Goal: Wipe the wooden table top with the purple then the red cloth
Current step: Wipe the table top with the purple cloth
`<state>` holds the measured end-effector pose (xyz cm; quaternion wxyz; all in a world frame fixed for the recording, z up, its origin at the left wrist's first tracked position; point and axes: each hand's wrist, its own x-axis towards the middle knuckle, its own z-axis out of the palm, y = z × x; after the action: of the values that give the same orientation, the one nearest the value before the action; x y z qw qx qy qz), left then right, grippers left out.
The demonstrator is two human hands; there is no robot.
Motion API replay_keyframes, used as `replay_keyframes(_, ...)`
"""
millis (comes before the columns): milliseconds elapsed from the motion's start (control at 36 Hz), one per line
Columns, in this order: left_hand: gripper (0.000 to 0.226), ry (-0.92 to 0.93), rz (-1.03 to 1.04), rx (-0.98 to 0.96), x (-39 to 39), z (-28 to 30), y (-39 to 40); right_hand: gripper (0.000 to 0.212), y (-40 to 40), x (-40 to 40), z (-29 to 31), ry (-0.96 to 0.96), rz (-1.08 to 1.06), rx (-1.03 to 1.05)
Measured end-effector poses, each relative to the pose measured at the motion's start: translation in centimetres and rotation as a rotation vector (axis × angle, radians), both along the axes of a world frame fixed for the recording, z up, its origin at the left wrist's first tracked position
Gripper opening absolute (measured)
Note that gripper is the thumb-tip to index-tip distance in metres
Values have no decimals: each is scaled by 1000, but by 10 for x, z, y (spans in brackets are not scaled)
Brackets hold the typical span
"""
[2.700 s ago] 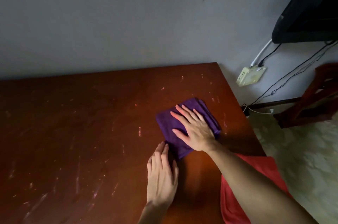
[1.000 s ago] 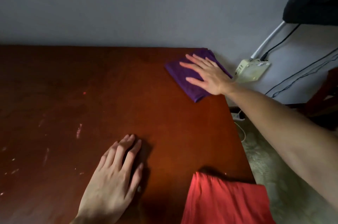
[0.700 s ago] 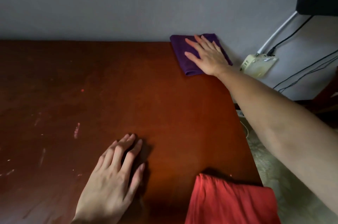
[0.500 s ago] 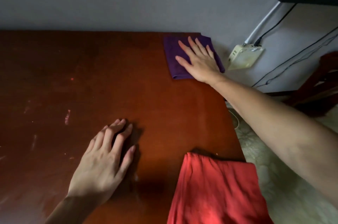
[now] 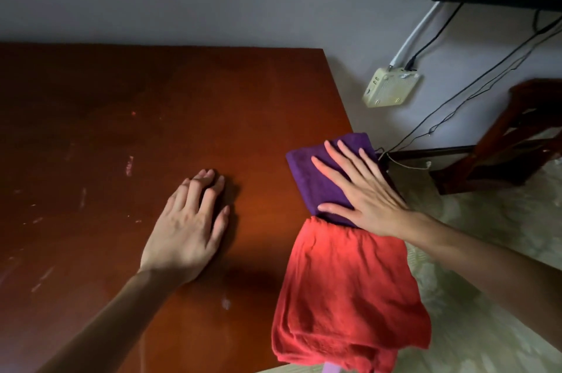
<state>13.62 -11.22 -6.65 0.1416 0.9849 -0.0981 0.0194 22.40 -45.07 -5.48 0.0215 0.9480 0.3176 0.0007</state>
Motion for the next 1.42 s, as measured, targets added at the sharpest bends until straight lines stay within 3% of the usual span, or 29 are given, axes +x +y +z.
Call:
replay_keyframes(167, 56, 4, -7, 1, 1, 3, -1, 83, 29, 43, 2, 48, 73, 34)
replay_keyframes(333, 54, -10, -23, -4, 5, 4, 0, 81, 94, 153, 9, 117, 180, 59)
replay_keyframes(500, 54, -16, -21, -7, 6, 1, 3, 82, 170, 240, 12, 135, -34, 112)
replay_keyframes(667, 55, -43, -5, 14, 7, -1, 2, 82, 204, 251, 11, 133, -241, 148)
replay_keyframes(917, 51, -116, -9, 16, 4, -1, 3, 85, 213, 165, 5, 108, -289, 150)
replay_keyframes(972, 46, -122, 10, -59, 4, 0, 3, 84, 214, 138, 3, 93, -296, 150)
replay_keyframes(1083, 26, -164, 73, -384, -2, 12, 12, 84, 218, 78, 0, 90, -314, 127)
replay_keyframes(1194, 20, -223, 164, -435, -31, 30, 40, 92, 226, 7, 0, 81, -284, 133)
replay_keyframes(1306, 19, -193, 126, -246, -89, 32, 92, 93, 241, -79, -3, 61, -253, 157)
replay_keyframes(1417, 34, -112, 137, -56, -133, 19, 136, 89, 257, -162, -6, 53, -184, 152)
